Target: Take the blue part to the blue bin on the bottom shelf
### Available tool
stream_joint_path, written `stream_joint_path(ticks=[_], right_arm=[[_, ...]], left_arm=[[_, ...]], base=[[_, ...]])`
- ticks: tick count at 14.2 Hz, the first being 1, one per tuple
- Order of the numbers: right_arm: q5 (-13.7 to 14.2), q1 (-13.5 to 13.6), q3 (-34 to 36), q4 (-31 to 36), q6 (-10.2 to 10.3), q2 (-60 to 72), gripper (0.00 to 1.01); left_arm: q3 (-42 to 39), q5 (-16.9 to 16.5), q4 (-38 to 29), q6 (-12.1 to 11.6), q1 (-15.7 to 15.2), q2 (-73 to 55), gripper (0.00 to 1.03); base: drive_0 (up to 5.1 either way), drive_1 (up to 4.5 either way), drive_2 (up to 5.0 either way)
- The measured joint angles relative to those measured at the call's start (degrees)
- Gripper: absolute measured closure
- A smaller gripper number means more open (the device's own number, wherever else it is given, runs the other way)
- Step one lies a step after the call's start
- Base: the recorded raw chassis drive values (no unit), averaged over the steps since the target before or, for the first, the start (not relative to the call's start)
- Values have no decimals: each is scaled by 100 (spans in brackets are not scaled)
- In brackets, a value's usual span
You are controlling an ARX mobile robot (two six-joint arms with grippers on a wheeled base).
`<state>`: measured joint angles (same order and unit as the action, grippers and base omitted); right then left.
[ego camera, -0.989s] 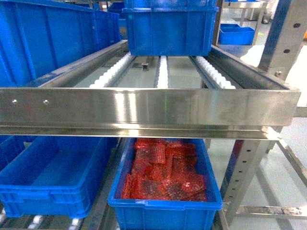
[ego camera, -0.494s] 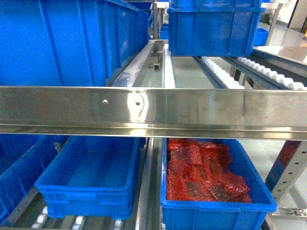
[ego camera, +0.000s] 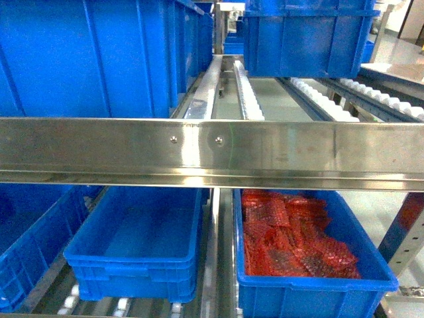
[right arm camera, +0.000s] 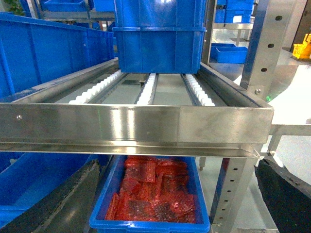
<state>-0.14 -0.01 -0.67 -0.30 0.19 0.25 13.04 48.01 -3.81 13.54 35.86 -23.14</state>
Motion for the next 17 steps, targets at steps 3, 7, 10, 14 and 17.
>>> stream_joint_path(ticks=[3,7,10,14,17], right_arm=[[-2,0,0,0,0,0,3],[-2,0,2,0,0,0,3],[-2,0,0,9,0,0,3],[11,0,2,11,-2,0,3],[20,0,2,7,2,0,3]], left_arm=[[0,0,0,0,0,0,60],[0,0,0,0,0,0,60],[0,0,-2,0,0,0,60],[0,-2,0,0,0,-2,60],[0,-2,0,0,0,-7,60]], base=[[0,0,0],[0,0,0],[0,0,0],[0,0,0],[0,0,0]])
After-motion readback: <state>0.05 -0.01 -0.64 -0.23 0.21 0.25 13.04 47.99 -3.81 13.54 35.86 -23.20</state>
